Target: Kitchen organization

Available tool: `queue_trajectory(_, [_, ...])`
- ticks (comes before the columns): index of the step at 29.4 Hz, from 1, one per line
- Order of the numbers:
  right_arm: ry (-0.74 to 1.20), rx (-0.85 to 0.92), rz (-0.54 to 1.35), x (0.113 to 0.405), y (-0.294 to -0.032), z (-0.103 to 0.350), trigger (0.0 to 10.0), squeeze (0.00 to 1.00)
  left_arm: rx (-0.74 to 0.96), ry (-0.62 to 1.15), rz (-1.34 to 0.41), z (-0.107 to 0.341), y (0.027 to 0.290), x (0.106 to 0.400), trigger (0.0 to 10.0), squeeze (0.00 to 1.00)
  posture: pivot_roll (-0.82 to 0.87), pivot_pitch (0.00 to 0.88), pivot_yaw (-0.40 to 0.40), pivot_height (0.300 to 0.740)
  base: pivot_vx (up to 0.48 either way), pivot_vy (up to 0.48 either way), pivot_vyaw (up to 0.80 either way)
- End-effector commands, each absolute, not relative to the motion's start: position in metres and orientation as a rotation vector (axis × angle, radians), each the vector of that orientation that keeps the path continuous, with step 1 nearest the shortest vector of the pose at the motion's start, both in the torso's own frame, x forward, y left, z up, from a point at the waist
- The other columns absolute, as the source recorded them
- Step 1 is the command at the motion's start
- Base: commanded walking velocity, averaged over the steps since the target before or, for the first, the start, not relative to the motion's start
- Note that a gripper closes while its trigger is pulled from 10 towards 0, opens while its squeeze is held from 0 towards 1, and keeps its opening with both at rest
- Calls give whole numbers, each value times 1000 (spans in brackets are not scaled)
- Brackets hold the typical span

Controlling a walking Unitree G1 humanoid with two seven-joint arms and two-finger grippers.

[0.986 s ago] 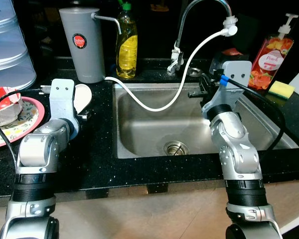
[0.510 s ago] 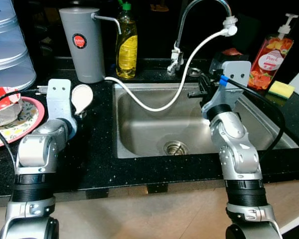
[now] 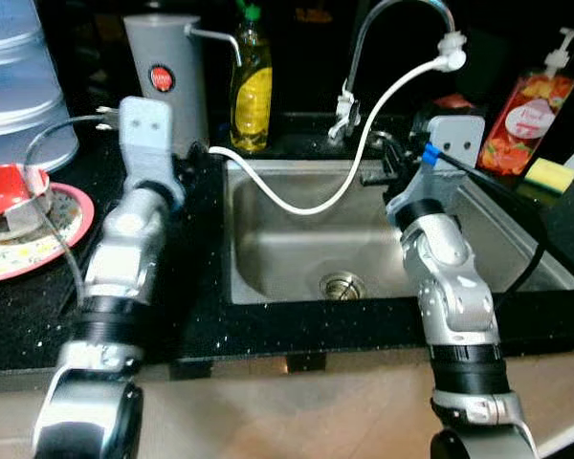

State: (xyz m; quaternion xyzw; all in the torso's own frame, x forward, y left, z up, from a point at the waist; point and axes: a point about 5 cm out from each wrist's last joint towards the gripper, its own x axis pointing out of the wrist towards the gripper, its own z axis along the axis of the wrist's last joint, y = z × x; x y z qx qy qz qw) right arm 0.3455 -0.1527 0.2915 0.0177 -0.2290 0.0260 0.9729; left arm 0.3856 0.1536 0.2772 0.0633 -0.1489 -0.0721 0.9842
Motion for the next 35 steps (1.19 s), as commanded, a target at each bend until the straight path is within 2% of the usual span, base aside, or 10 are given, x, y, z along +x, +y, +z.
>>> queue_trajectory(1, [-465, 35, 42, 346, -154, 292, 10000, 0, 131, -288, -167, 271, 149, 390, 10000, 0, -60, 62, -44, 740, 0, 0, 0])
queue_trajectory(10, [-477, 22, 19, 344, -160, 293, 10000, 0, 147, -313, -192, 248, 136, 405, 10000, 0, -93, 69, -37, 740, 0, 0, 0])
queue_trajectory(13, [-477, 19, 14, 343, -160, 293, 10000, 0, 227, -318, -208, 244, 132, 406, 10000, 0, -103, 69, -35, 740, 0, 0, 0])
queue_trajectory(16, [-476, 16, 9, 342, -162, 293, 10000, 0, 237, -275, -254, 236, 129, 407, 10000, 0, -105, 75, -33, 740, 0, 0, 0])
queue_trajectory(26, [-511, -26, -17, 335, -168, 300, 10000, 0, 188, -320, -240, 247, 129, 412, 10000, 0, -114, 100, 6, 740, 0, 0, 0])
queue_trajectory(30, [-514, -17, -26, 335, -166, 299, 10000, 0, 238, -291, -264, 236, 123, 412, 10000, 0, -116, 105, 22, 740, 0, 0, 0])
queue_trajectory(35, [-503, -18, -28, 333, -165, 296, 10000, 0, 16, -233, -207, 235, 126, 416, 10000, 0, -149, 114, 23, 740, 0, 0, 0])
